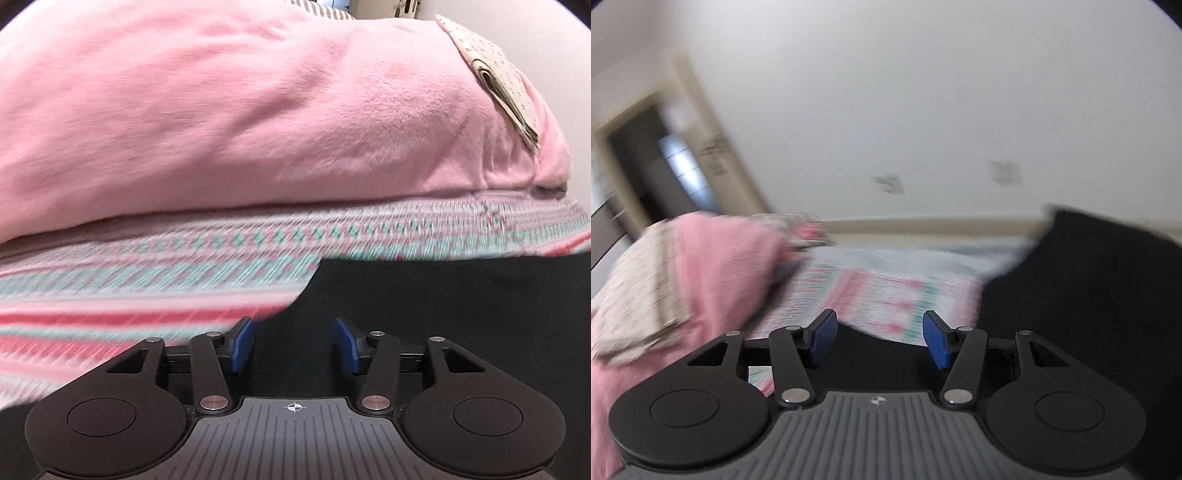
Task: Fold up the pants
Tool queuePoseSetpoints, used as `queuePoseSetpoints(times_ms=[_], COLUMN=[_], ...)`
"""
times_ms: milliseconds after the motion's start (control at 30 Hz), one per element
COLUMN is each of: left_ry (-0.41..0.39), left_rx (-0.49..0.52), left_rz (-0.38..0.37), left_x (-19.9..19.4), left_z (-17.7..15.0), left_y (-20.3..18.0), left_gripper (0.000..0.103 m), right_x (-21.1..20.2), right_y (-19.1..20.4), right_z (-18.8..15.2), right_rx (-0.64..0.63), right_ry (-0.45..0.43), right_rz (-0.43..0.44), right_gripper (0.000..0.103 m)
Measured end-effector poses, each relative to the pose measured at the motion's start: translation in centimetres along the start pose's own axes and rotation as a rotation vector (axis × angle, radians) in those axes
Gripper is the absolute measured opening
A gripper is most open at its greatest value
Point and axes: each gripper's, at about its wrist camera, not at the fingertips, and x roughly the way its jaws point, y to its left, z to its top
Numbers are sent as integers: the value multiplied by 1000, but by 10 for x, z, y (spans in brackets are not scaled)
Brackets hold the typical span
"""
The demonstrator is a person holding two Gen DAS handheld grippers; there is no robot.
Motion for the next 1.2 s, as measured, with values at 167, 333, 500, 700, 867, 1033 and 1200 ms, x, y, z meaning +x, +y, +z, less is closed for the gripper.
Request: queuePoseSetpoints(times_ms=[167,333,500,700,867,1033,1200], left_ry=[41,-10,-51,-95,-131,-120,-142], left_rx=[94,94,122,34,46,22,-14], left_rz=[66,54,76,59,117,106,89], left_x=[44,49,43,29,33,43,37], left_z=[13,5,-1,5,12,7,10], left_y=[-28,-37,-41,-29,-33,-30,-28], left_gripper=[83,3,0,0,0,0,0], right_x=[20,53,76,45,40,86,65], right_y=[-9,8,28,52,72,44,55], right_z=[6,-6,-22,-5,-4,-18,-7], right_rx=[-107,-293,-488,-490,-558,-494,-496], right_ry=[26,165,292,143,47,211,79], right_rz=[-88,-87,-62,44,19,-63,-29], right_gripper=[52,52,10,10,10,11,10])
